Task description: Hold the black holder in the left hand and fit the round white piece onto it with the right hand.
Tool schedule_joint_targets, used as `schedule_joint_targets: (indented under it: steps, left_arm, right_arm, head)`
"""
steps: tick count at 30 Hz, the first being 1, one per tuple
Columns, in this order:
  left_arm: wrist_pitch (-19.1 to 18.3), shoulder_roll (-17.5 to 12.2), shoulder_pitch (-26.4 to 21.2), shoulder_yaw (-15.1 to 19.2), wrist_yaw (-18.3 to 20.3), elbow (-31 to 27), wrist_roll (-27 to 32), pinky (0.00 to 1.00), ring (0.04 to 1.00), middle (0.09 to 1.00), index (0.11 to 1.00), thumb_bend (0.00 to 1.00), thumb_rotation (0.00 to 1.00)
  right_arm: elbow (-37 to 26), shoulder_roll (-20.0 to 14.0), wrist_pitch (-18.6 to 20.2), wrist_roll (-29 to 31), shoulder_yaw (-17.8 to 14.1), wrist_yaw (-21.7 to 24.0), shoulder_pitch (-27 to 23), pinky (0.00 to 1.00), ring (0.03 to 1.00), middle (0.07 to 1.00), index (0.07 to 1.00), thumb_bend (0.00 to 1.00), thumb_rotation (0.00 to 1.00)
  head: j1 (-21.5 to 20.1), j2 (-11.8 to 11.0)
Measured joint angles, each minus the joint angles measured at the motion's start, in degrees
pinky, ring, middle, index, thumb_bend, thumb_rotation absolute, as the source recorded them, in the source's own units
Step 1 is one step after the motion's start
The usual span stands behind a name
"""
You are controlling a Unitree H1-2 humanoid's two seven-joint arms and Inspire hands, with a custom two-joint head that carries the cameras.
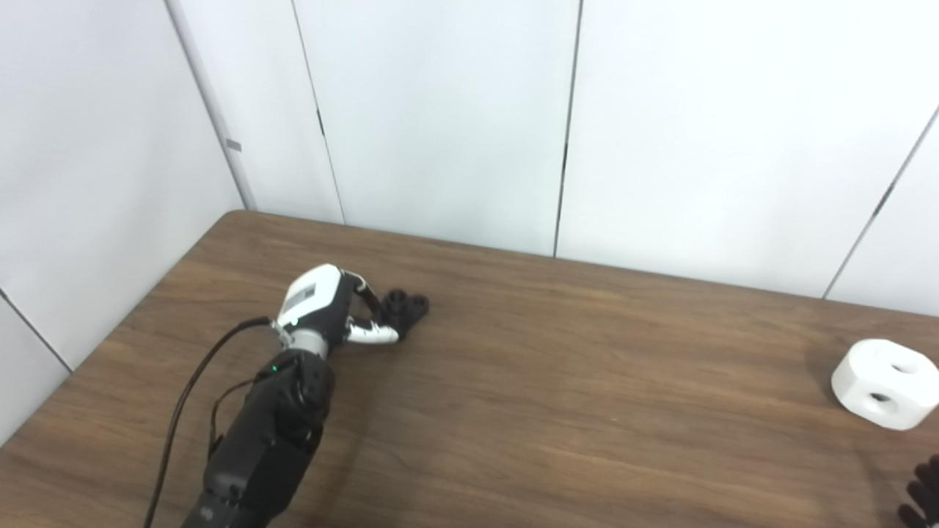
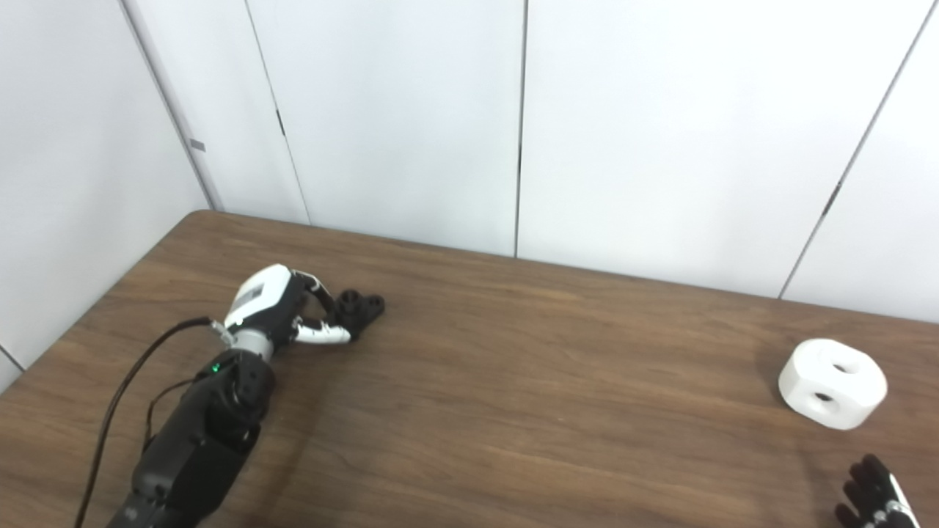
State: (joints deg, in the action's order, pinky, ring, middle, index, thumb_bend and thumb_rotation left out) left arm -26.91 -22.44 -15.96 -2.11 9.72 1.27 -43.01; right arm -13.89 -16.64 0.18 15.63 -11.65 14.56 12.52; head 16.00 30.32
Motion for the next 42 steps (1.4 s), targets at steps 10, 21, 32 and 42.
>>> schedule_joint_targets:
  steps: [10, 21, 32, 42]
  left_arm:
    - [0.0, 1.3, 2.3, -3.1, 2.9, -5.2, -1.6, 0.88, 0.875, 0.798, 0.492, 0.51, 0.05]
    - [2.7, 1.2, 5.7, -11.4, 4.1, -12.2, -1.5, 0.82, 0.881, 0.805, 0.492, 0.51, 0.05]
    - [3.8, 1.3, 8.7, -17.0, 11.6, -22.0, -0.6, 0.84, 0.897, 0.822, 0.492, 0.51, 0.05]
    - [6.6, 2.8, 12.2, -20.4, 13.5, -26.7, -0.1, 0.85, 0.892, 0.821, 0.490, 0.51, 0.05]
  right_arm:
    - [-0.5, 0.1, -0.1, -0.7, 1.4, 0.0, -0.2, 0.99, 1.000, 1.000, 1.000, 0.67, 1.00]
    - [-6.5, 0.2, 6.0, -1.9, 1.5, -3.0, -0.4, 0.92, 0.958, 0.968, 0.978, 0.69, 1.00]
    - [-9.4, 0.4, 8.9, -1.9, 1.8, -4.4, -0.2, 0.89, 0.950, 0.957, 0.958, 0.72, 1.00]
    - [-12.2, 0.8, 11.1, -2.8, 2.9, -5.6, -0.6, 0.91, 0.962, 0.968, 0.977, 0.70, 1.00]
  head:
    - [-2.7, 1.8]
    - [-7.9, 4.7]
    - [-11.3, 7.9]
    - [-13.2, 10.3]
